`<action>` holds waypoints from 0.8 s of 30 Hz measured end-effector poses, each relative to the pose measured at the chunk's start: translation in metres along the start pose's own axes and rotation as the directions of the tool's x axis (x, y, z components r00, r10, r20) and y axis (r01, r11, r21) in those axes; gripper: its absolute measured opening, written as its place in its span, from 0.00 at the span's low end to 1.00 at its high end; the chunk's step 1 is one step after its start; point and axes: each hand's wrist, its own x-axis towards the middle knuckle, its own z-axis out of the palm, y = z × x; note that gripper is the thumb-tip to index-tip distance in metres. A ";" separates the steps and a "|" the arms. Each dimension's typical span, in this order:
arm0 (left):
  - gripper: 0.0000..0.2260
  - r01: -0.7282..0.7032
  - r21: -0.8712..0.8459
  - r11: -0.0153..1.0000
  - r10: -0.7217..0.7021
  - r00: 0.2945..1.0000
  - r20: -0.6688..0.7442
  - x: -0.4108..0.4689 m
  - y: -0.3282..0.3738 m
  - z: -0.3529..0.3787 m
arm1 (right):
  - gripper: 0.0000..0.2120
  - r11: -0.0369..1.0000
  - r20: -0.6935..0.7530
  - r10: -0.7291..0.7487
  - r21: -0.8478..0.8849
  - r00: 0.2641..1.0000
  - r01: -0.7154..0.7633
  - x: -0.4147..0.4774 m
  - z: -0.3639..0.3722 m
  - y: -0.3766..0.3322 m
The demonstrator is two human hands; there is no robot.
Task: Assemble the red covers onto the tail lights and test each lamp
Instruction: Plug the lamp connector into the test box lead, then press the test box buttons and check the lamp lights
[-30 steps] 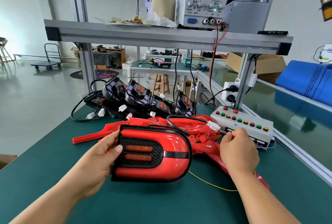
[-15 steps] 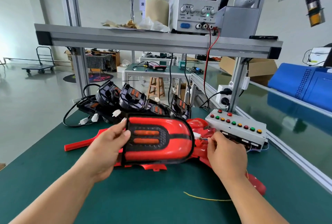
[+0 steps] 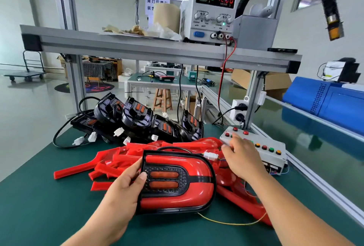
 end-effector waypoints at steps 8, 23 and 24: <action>0.17 0.001 0.078 0.997 0.004 0.998 -0.069 0.008 -0.008 -0.004 | 0.36 0.954 0.274 0.050 -0.299 0.960 0.036 0.049 0.014 -0.002; 0.17 0.021 0.074 0.997 -0.014 0.995 -0.097 0.005 -0.009 -0.002 | 0.44 0.935 0.318 0.094 -0.353 0.943 0.026 0.054 0.024 0.000; 0.17 0.023 0.077 0.997 -0.016 0.996 -0.083 0.005 -0.009 -0.003 | 0.44 0.933 0.318 0.097 -0.359 0.943 0.025 0.054 0.024 0.000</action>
